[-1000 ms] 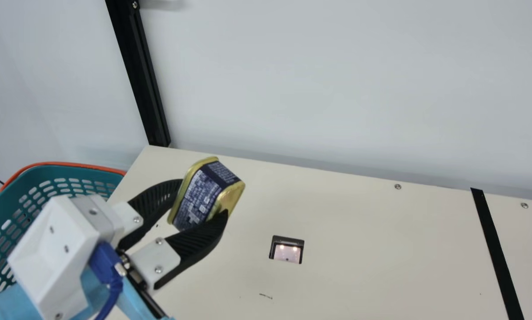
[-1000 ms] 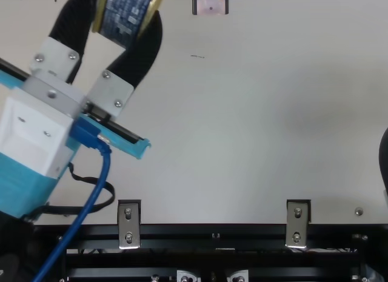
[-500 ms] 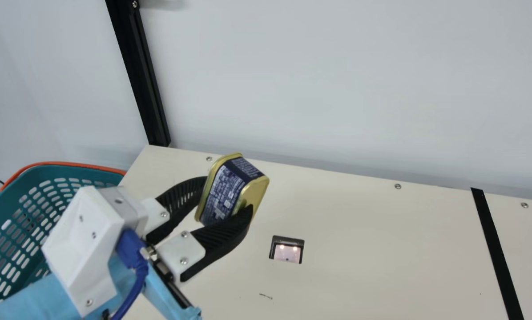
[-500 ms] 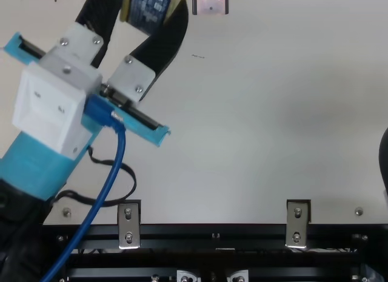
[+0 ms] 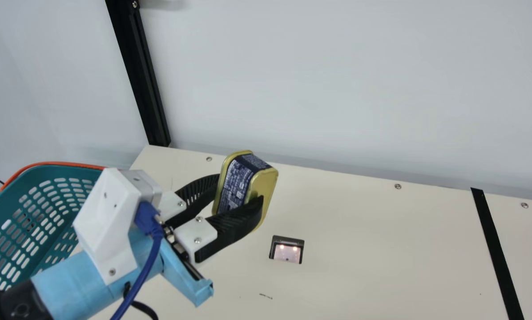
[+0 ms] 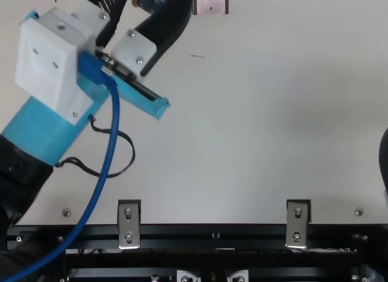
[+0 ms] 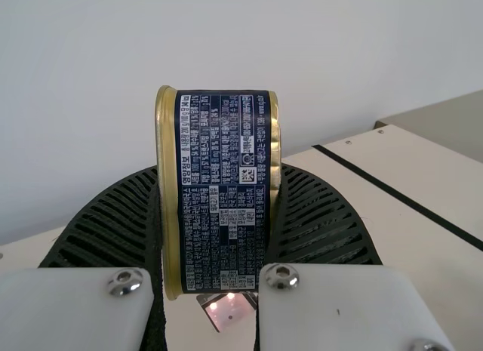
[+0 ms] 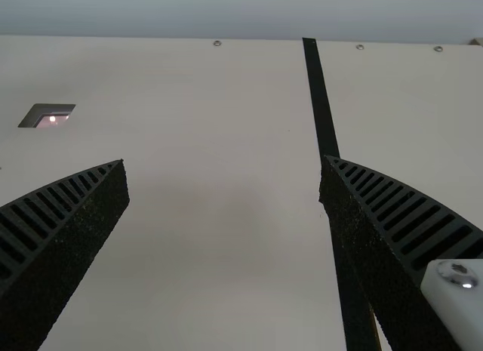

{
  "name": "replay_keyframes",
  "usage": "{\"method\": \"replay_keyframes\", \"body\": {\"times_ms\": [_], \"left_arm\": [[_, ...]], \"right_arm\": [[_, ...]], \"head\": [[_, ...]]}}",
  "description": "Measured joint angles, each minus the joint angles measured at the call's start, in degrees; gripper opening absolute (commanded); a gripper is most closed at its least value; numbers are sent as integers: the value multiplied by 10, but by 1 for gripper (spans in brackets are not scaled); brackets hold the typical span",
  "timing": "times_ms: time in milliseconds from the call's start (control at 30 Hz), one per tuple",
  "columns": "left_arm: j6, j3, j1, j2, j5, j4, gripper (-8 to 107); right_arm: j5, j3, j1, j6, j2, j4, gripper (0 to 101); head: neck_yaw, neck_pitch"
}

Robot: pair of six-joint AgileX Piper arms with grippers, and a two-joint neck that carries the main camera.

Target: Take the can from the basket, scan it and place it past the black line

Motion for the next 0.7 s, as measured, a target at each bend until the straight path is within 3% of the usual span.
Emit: {"method": "replay_keyframes", "body": {"times_ms": [367,700], "left_arm": [[-90,2,70,21,-61,136,10],[-82,-4,66,26,-62,146,10]], "right_arm": [[0,0,0,0,0,0,101],[0,0,0,0,0,0,101]], "head": [[0,3],[0,0]]}}
